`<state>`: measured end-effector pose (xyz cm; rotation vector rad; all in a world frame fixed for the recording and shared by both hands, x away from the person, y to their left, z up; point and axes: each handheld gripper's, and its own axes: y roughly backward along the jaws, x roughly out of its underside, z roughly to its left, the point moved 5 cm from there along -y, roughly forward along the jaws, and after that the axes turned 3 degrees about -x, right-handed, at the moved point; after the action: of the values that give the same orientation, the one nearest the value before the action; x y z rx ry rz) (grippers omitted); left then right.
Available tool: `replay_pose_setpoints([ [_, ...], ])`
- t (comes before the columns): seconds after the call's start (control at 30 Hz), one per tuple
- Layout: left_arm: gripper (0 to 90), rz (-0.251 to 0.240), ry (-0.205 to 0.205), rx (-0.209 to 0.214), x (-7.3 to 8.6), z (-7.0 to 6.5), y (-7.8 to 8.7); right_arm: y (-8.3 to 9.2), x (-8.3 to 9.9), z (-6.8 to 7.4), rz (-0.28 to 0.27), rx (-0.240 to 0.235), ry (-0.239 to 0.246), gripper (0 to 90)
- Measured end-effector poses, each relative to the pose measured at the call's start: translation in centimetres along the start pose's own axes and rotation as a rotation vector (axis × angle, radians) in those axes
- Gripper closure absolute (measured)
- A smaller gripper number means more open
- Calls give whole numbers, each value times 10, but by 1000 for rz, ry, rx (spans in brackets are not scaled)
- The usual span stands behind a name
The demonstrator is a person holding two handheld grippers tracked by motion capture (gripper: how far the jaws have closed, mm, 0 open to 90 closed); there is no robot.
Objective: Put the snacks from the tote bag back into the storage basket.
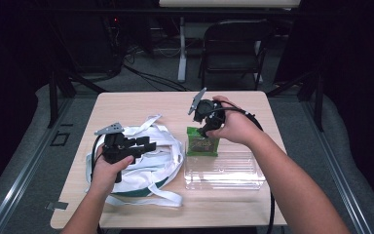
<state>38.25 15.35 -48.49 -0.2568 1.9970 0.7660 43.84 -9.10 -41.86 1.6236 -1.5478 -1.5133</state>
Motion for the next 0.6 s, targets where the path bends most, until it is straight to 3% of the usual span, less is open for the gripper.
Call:
replay_pose_setpoints([
  [0.37, 499, -7, 1, -4, -1, 1, 1, 15, 10, 2, -61, 39, -104, 407],
  [0.6, 499, -7, 1, -5, -1, 0, 1, 36, 13, 11, -152, 60, -160, 416],
])
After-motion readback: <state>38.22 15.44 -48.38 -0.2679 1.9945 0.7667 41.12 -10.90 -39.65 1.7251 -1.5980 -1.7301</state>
